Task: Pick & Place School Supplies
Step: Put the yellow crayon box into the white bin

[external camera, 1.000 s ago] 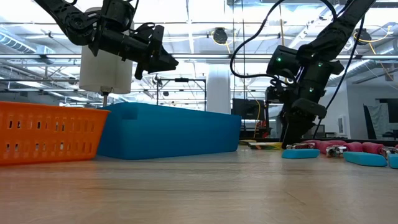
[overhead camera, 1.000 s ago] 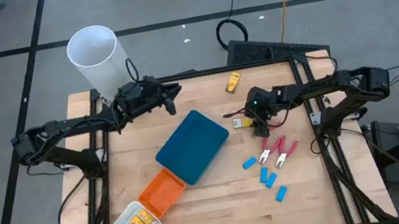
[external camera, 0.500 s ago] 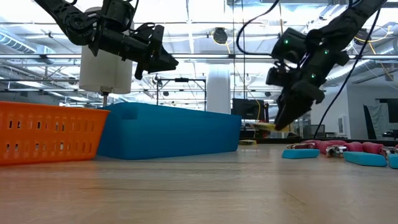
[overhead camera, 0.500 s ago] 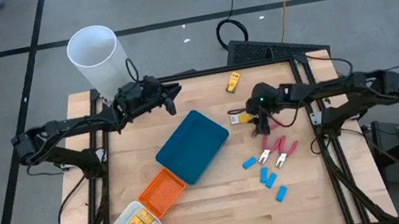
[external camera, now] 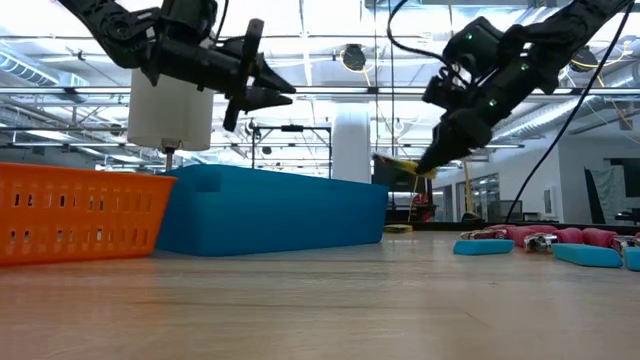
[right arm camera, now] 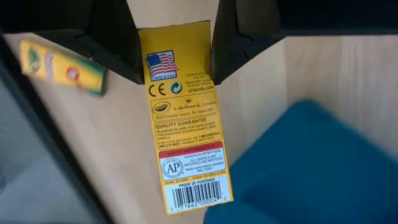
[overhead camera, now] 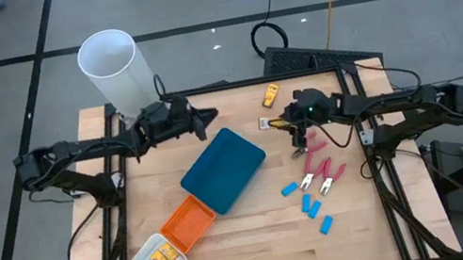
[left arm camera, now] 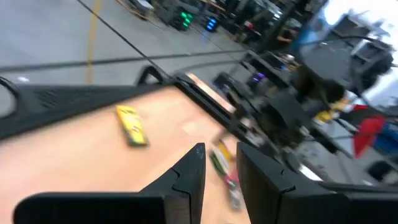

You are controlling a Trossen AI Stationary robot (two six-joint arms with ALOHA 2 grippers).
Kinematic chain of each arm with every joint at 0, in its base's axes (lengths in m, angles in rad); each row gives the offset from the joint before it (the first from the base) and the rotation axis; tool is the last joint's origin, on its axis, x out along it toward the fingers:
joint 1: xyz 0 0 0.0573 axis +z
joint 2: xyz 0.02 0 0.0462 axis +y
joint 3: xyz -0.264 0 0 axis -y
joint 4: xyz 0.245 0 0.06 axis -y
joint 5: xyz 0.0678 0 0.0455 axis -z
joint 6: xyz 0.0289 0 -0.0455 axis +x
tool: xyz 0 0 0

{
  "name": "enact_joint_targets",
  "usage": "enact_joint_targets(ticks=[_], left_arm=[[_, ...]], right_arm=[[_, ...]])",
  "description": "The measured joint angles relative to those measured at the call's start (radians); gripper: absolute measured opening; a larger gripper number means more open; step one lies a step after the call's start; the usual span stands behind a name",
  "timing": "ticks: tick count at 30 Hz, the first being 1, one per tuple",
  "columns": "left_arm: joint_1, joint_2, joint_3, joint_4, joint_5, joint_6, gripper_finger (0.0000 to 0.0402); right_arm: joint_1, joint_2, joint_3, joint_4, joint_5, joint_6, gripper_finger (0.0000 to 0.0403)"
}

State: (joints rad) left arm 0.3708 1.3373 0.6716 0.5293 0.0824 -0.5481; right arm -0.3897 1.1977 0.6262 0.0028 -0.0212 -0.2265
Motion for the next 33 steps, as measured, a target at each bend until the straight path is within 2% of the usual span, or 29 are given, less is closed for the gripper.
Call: enact_joint_targets(ticks=[8,14,18,21,24,28,33], left_arm=[[-0.149,0.000,0.000,0.006,-0.034,0.057,0.0093],[-0.198,0.000,0.000,0.042,-0.157,0.120,0.0093],[-0.195,0.000,0.000,0.016,-0.183,-0.018,0.0096],[-0.183,0.000,0.000,-0.010,-0.175,-0.096,0.0122],[-0.182,0.034,0.002,0.019,-0.174,-0.141,0.0169],[-0.190,0.124,0.039,0.028,-0.163,-0.191,0.0232],[-0.197,0.247,0.131,0.023,-0.148,-0.191,0.0274]], right_arm=[[0.048,-0.002,0.001,0.175,0.016,-0.045,0.0164],[0.129,-0.002,0.001,0.223,0.149,-0.101,0.0164],[0.182,-0.002,0.001,0.232,0.267,-0.124,0.0164],[0.214,-0.002,0.001,0.233,0.320,-0.138,0.0164],[0.240,-0.002,0.001,0.233,0.363,-0.145,0.0164],[0.264,-0.002,0.001,0.240,0.367,-0.146,0.0164],[0.281,-0.002,0.002,0.267,0.367,-0.160,0.0164]])
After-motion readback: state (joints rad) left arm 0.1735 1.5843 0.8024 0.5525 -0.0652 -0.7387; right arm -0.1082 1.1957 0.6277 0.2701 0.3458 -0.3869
